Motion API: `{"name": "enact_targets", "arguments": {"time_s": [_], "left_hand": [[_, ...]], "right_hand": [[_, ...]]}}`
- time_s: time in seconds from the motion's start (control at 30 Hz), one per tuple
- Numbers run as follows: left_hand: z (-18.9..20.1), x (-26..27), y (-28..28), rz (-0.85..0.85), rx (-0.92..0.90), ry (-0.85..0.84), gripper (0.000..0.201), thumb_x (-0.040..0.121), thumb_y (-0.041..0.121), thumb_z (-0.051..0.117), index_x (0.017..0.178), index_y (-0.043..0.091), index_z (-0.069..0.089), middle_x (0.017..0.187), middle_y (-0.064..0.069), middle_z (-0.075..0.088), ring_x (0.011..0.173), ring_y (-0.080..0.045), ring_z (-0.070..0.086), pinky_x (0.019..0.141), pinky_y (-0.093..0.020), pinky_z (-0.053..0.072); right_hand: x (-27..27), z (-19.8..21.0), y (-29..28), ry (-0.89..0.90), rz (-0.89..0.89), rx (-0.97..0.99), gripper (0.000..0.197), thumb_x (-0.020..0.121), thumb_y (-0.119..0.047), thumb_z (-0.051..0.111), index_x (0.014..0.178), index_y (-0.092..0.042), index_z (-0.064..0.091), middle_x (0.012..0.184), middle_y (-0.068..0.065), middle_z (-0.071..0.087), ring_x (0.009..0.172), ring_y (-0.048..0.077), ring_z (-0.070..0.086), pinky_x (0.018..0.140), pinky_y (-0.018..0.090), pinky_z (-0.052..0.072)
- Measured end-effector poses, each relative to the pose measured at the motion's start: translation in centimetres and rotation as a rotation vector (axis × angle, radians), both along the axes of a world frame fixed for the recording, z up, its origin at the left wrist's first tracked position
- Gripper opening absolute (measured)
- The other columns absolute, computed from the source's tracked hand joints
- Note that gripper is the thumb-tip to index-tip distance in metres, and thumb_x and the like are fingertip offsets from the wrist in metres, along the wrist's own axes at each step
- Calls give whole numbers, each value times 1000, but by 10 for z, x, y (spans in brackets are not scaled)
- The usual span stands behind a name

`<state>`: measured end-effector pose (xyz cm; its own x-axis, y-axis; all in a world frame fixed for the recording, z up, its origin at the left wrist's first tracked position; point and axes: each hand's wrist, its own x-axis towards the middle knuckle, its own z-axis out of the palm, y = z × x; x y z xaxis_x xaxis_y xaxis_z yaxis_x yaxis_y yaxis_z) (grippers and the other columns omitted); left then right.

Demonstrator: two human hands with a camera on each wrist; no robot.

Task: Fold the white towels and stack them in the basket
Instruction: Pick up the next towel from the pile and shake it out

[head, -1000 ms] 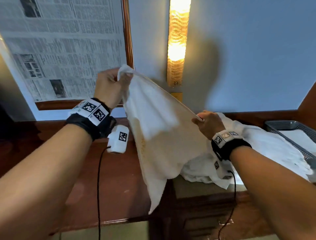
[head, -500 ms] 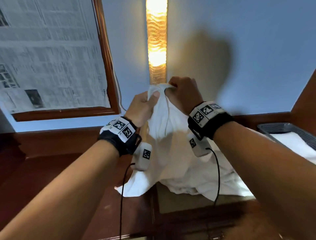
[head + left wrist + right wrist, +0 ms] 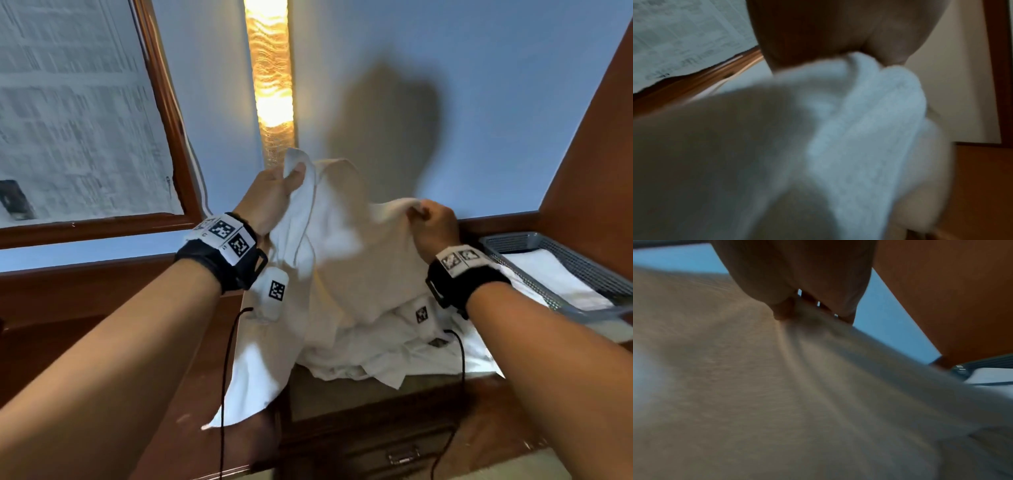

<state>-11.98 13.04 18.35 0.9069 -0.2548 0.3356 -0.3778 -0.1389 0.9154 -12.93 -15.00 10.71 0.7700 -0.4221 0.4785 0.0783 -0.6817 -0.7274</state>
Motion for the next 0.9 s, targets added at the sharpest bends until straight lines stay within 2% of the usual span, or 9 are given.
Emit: {"name": "enact_targets", "arguments": {"time_s": [0.07,0.13,0.23,0.33,0.4,0.53,0.73,0.87,0.9], "left_hand": [[-1,-11,-13,-33,14,-25,35,105,36,50,93,13,73,73,10,68,77,-15,64,78,-30,46],[1,-21,-23,-57,-11,-30,28,105,37,49,96,26,74,85,7,74,80,-11,70,76,-28,53],[5,-34,-26,-58,6,-33,37,103,46,49,89,20,71,90,-5,74,85,-17,71,77,-32,56],[13,-43,-16,-7,17,-125,48,103,49,45,95,10,71,96,-10,74,92,-24,70,87,-44,54],[19,-47,0,17,41,-174,53,99,54,45,91,8,68,94,-13,73,88,-26,68,88,-46,54],[28,-63,41,89,98,-209,51,102,52,42,85,10,65,94,-18,70,85,-26,66,87,-43,52],[33,-91,136,246,116,-168,59,106,52,33,97,2,64,93,-18,69,84,-30,67,74,-31,52],[17,-119,187,255,72,-107,45,107,44,36,88,10,59,100,-23,66,91,-31,65,87,-43,53],[15,-127,195,252,88,-119,43,108,41,36,85,12,57,97,-23,65,85,-24,66,82,-36,53]], "right_hand": [[-1,33,29,-126,151,17,17,89,-18,58,87,-11,74,84,8,72,78,16,61,73,33,49],[-9,65,62,-233,343,-6,16,85,-15,61,87,-12,77,81,-1,72,75,6,60,73,27,49],[-27,105,96,-253,354,-148,25,81,-28,59,57,-25,61,52,-20,53,68,-4,44,63,23,40],[-52,118,108,-241,226,-306,39,86,-33,55,50,-23,41,43,-4,36,71,19,19,60,24,29],[-70,111,113,-198,288,-375,29,91,-28,55,63,-20,53,52,-5,41,55,26,36,61,26,30],[-83,66,129,-152,262,-578,26,91,-26,59,83,-2,64,71,19,65,66,40,60,62,28,33],[-107,-18,131,228,33,-164,20,95,-23,62,93,-7,73,85,13,68,89,35,65,72,32,44],[-123,5,202,49,80,102,16,92,-8,55,84,-16,67,85,9,65,84,26,59,62,26,38],[-127,19,225,-37,120,135,19,91,-3,53,88,-15,68,89,10,67,85,24,59,65,25,40]]}}
